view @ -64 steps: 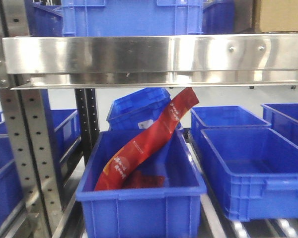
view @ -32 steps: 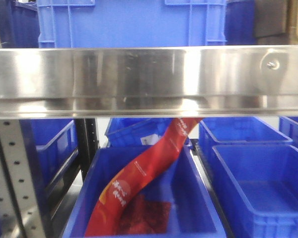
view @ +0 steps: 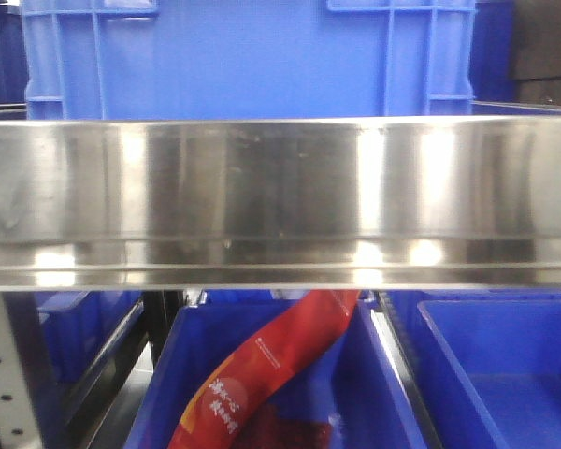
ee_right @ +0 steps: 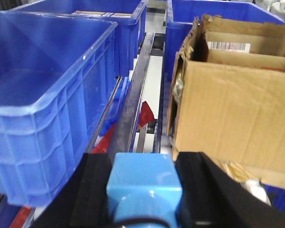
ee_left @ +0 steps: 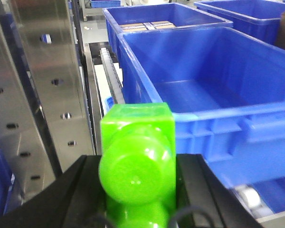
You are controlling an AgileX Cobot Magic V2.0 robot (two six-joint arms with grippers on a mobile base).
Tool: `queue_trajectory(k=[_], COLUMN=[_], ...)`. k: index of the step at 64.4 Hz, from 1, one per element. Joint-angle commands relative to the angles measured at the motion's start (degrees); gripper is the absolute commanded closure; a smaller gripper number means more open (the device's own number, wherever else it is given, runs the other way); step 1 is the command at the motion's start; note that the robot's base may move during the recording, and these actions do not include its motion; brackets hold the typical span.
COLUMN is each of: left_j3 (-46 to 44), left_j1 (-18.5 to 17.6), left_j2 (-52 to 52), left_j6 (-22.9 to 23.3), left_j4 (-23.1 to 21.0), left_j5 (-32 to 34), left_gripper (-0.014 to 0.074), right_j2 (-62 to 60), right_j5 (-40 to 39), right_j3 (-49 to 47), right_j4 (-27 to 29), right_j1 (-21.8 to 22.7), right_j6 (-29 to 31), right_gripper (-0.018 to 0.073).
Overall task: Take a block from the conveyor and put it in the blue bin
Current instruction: 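Approach the rack and position both grippers above a blue bin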
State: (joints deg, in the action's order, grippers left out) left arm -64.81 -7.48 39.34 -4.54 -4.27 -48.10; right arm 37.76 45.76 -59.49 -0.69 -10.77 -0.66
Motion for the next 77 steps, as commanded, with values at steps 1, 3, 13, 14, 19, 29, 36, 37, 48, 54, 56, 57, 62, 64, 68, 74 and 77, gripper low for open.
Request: queue_trajectory(k=[1, 3, 13, 14, 19, 29, 36, 37, 48, 54, 56, 57, 62, 64, 68, 74, 77], left_j3=[-0.5, -0.5, -0.5, -0.5, -0.5, -0.5, -0.5, -0.5, -0.5, -0.5, -0.5, -0.5, -0.5, -0.5, -0.5, -0.5, -0.5], left_j1=[-0.5, -0.5, -0.5, -0.5, -0.5, -0.5, -0.5, -0.5, -0.5, -0.5, -0.5, -0.5, -0.5, -0.5, -0.5, -0.5, -0.5], left_j2=[-0.2, -0.2, -0.2, -0.2, -0.2, -0.2, -0.2, -0.2, -0.2, -0.2, -0.2, -0.2, -0.2, -0.2, -0.2, -0.2, -0.2], left_j6=[0.3, 0.3, 0.3, 0.3, 0.3, 0.3, 0.3, 0.3, 0.3, 0.3, 0.3, 0.3, 0.3, 0.3, 0.3, 0.3, 0.3], left_j4=[-0.3, -0.3, -0.3, -0.3, -0.3, -0.3, -0.3, -0.3, -0.3, -0.3, -0.3, -0.3, -0.3, -0.3, -0.3, -0.3, -0.3], left_j5=[1.2, 1.2, 1.2, 1.2, 1.2, 1.2, 1.2, 1.2, 1.2, 1.2, 1.2, 1.2, 1.2, 1.2, 1.2, 1.2, 1.2], left_gripper=[0.0707, 0.0707, 0.0707, 0.0707, 0.0707, 0.0707, 0.0707, 0.0707, 0.0707, 0.0707, 0.0707, 0.0707, 0.0707, 0.0707, 0.0707, 0.0707, 0.0707], right_j2=[-0.3, -0.3, -0.3, -0.3, -0.3, -0.3, -0.3, -0.3, -0.3, -0.3, -0.3, -0.3, -0.3, -0.3, -0.3, -0.3, -0.3], right_j5=[-1.3, -1.3, -1.3, -1.3, -1.3, -1.3, -1.3, -1.3, -1.3, -1.3, -1.3, -1.3, -1.3, -1.3, -1.3, -1.3, -1.3], right_j3=[-0.3, -0.3, -0.3, -0.3, -0.3, -0.3, -0.3, -0.3, -0.3, -0.3, -0.3, -0.3, -0.3, -0.3, -0.3, -0.3, -0.3], right_j4=[-0.6, -0.6, -0.6, -0.6, -0.6, -0.6, -0.6, -0.6, -0.6, -0.6, -0.6, -0.6, -0.6, -0.6, -0.6, -0.6, -0.6], right_j1=[0.2, 0.2, 0.2, 0.2, 0.2, 0.2, 0.2, 0.2, 0.2, 0.2, 0.2, 0.2, 0.2, 0.2, 0.2, 0.2, 0.2], right_j6=[0.3, 0.3, 0.3, 0.3, 0.3, 0.3, 0.3, 0.3, 0.3, 0.3, 0.3, 0.3, 0.3, 0.3, 0.3, 0.3, 0.3], right_gripper=[0.0722, 0.0722, 0.0722, 0.0722, 0.0722, 0.0722, 0.0722, 0.0722, 0.0722, 0.0722, 0.0722, 0.0722, 0.0722, 0.0722, 0.0722, 0.0722, 0.0722])
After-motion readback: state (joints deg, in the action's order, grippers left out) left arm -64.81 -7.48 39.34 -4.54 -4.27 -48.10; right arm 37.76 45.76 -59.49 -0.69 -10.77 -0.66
